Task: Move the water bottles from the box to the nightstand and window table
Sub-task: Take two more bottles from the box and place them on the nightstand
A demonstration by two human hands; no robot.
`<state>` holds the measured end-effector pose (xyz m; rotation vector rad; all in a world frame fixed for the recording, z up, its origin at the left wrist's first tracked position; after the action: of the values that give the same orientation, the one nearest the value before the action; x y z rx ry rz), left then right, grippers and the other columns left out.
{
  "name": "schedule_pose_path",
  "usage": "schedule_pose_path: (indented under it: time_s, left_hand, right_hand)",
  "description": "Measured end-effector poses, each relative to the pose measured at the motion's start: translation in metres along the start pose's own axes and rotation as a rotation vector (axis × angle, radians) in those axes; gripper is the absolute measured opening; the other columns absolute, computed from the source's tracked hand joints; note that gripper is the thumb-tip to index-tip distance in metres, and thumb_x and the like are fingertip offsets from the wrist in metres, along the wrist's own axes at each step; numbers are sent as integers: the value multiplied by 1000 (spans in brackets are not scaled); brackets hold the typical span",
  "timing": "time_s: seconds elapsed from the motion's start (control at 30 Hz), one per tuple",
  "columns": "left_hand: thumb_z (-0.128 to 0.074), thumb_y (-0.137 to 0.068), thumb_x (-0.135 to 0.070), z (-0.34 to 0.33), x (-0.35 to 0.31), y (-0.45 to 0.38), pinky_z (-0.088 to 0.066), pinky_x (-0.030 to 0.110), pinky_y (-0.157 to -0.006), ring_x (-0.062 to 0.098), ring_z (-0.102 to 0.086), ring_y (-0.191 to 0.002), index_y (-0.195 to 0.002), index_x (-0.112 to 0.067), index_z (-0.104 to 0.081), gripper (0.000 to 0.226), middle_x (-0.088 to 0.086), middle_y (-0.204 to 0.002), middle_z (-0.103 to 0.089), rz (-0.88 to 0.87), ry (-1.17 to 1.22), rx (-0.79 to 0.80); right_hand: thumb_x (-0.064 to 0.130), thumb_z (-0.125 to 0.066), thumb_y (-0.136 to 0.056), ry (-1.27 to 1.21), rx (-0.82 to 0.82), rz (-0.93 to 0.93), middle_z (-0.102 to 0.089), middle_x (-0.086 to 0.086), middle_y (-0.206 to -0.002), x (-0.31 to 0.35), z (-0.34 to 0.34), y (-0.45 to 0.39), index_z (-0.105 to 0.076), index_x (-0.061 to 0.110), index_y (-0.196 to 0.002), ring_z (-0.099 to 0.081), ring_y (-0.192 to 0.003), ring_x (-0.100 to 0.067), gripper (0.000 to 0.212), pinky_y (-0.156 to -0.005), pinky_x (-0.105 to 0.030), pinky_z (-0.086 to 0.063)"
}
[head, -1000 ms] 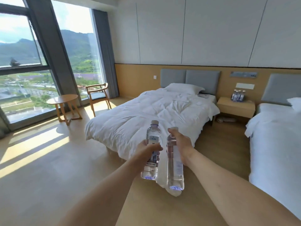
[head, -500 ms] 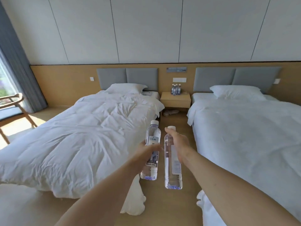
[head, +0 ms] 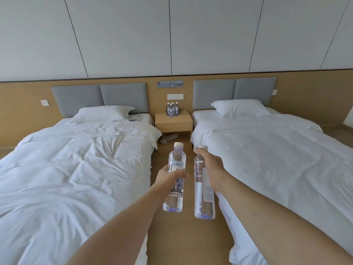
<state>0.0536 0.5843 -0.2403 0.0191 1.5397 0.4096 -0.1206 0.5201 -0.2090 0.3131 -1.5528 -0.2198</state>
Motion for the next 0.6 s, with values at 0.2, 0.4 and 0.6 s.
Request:
schedule_pose_path:
  time_s: [0.2, 0.4, 0.6]
  left_hand:
    - [-84, -72, -28, -1, -6, -104, -61, 39, -76, 24, -72, -87, -114, -25, -62, 47, 10, -99, -73, 37, -56, 0]
    - [-85, -64, -31, -14, -37, -228, -59, 39, -76, 25, -72, -88, -116, -26, -62, 56, 9, -99, -73, 33, -51, -33]
    - [-85, -57, -33, -26, -77, -339, -60, 42, -80, 25, -72, -87, -116, -24, -63, 64, 10, -99, -74, 73, -30, -90]
  right_hand:
    - [58, -74, -79, -23, -24, -20, -73, 0, -66, 14, -22, -102, -75, 15, -96, -68, -63, -15, 46, -59, -29, -44]
    - [66, -72, -73, 7, 3, -33, -77, 0, -70, 42, -43, -232, -75, 22, -90, -72, -69, -17, 48, -56, -28, -43]
    - [65, -74, -69, 28, 71, -38, -75, 3, -65, 98, -57, -353, -74, 23, -82, -66, -49, -10, 44, -49, -26, -43]
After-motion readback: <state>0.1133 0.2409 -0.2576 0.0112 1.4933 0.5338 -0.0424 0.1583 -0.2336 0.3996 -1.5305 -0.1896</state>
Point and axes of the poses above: each hand's wrist, its own y-axis away from the middle knuckle, its own z-axis out of the back of the hand, x = y × z, the point moved 10 cm from there along -y, towards the middle knuckle
